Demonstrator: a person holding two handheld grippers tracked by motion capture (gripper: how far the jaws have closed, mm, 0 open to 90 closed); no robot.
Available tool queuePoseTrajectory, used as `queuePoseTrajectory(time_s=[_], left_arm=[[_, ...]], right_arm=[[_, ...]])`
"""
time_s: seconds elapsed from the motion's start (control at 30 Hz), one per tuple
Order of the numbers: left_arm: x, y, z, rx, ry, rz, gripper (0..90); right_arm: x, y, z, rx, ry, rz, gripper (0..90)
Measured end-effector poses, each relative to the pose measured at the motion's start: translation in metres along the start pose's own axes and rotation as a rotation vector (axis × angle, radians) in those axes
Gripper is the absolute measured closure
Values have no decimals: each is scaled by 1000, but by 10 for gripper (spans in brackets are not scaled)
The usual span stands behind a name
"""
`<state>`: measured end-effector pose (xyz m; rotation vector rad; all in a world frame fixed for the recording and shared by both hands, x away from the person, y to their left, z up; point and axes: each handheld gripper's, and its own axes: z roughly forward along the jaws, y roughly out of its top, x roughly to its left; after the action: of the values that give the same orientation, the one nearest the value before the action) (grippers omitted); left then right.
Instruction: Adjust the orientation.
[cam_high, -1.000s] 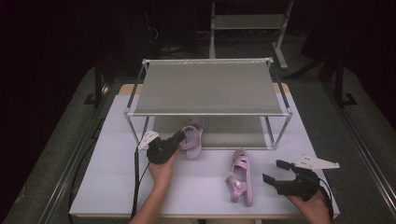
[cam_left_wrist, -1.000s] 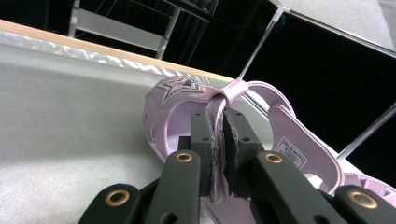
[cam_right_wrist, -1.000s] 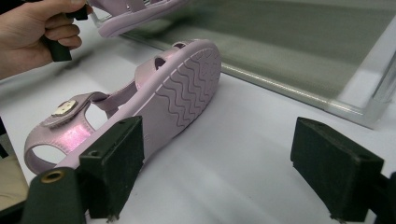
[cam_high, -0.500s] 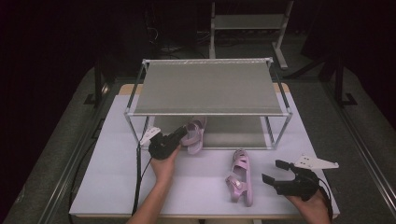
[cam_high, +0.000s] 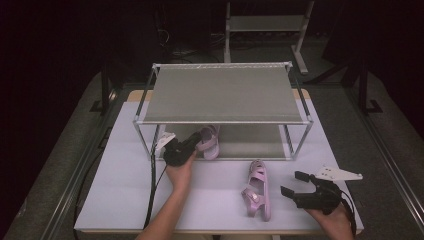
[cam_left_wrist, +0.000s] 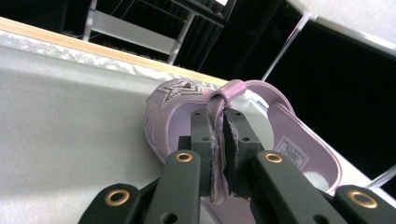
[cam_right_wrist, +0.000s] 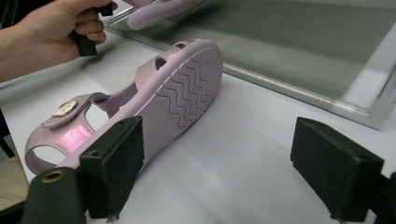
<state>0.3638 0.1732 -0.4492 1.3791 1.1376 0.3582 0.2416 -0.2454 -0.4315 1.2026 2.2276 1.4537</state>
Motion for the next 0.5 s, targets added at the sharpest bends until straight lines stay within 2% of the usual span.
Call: queuePoseTrajectory(time_s=[0.17, 0.23, 0.37, 0.5], left_arm=[[2, -2, 7, -12, 7, 6, 836], [1, 0, 11, 4, 12, 29, 836], [3, 5, 16, -15, 20, 34, 836], [8, 3, 19, -2, 37, 47, 836]], right_arm=[[-1, 0, 0, -2, 2, -6, 169], [-1, 0, 0, 0, 3, -7, 169], [0, 0, -1, -3, 4, -10, 169], [-1, 0, -2, -6, 2, -10, 170]])
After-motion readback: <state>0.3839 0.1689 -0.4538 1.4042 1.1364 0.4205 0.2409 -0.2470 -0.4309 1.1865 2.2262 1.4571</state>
